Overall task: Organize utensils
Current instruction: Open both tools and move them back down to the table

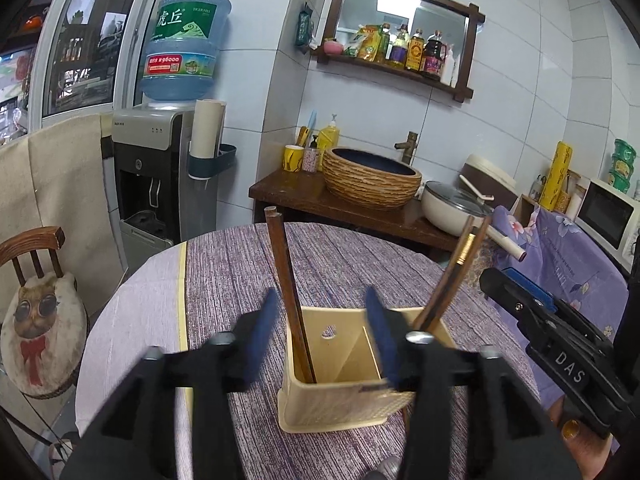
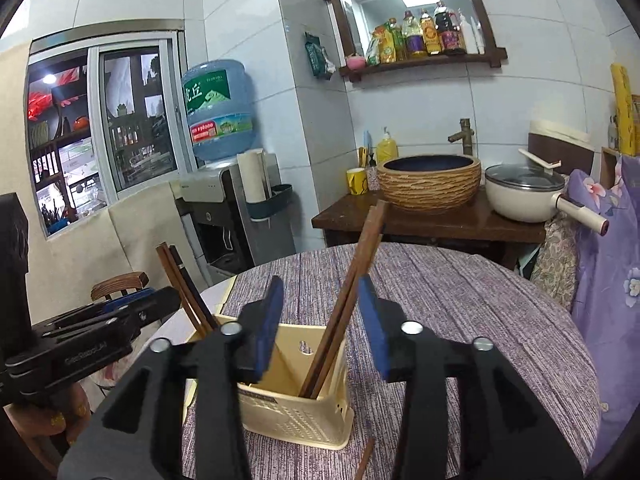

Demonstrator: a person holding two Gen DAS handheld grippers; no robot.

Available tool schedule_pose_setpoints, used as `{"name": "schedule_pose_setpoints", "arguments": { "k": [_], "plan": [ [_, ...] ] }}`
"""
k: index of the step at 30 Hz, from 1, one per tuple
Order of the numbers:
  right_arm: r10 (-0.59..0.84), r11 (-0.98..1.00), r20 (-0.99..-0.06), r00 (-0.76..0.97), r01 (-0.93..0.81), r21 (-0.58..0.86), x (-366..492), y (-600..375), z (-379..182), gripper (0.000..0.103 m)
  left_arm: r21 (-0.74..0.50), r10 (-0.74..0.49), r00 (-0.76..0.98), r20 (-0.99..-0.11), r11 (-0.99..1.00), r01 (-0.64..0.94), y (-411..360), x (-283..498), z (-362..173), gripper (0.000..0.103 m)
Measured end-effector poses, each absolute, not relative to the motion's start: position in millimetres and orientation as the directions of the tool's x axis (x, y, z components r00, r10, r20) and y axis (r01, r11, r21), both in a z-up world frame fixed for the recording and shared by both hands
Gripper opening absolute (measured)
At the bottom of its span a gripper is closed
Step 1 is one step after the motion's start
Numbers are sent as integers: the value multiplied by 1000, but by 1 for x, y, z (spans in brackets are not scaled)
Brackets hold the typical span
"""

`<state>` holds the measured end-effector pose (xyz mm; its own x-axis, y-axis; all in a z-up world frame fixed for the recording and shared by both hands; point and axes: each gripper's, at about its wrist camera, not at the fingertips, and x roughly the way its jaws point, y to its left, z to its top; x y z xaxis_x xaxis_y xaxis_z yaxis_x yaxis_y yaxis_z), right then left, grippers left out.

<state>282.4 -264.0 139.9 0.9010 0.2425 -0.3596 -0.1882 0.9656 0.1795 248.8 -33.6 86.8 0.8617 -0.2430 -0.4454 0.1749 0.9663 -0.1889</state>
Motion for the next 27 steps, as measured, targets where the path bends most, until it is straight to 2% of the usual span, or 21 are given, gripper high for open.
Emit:
{"name": "schedule_pose_setpoints", "arguments": {
  "k": [2,3,4,5,6,8,16,20,22,27],
  "plan": [
    [228,971,-353,908,-185,151,271,-265,141,42,-169,-228,877,-424,971,171,-31,234,85,67],
    [224,973,-357,907,-185,140,266,-266,140,46,-155,-217,879,-424,974,165,-31,229,82,70],
    [220,974,-368,903,-184,132,261,-267,138,50,-147,-210,879,-429,976,161,-29,224,79,77],
    [216,975,-382,899,-181,127,258,-268,136,57,-146,-207,875,-438,977,158,-27,219,74,83],
    [208,977,-396,894,-174,121,254,-270,133,61,-152,-209,869,-448,976,156,-24,215,69,83],
    [179,984,-420,890,-150,102,244,-272,123,61,-167,-203,860,-469,976,140,-18,207,58,85],
    [124,991,-581,804,-66,121,222,-292,59,63,-115,-145,778,-612,989,94,-10,185,0,85],
    [101,992,-631,769,-29,123,206,-298,27,63,-132,-165,728,-665,986,102,-11,166,-27,84],
    [93,993,-648,756,-19,120,197,-300,16,63,-102,-150,720,-677,989,110,-17,157,-36,83],
    [90,991,-666,740,-3,131,181,-302,0,63,-91,-178,671,-720,982,163,-32,147,-53,72]
  ]
}}
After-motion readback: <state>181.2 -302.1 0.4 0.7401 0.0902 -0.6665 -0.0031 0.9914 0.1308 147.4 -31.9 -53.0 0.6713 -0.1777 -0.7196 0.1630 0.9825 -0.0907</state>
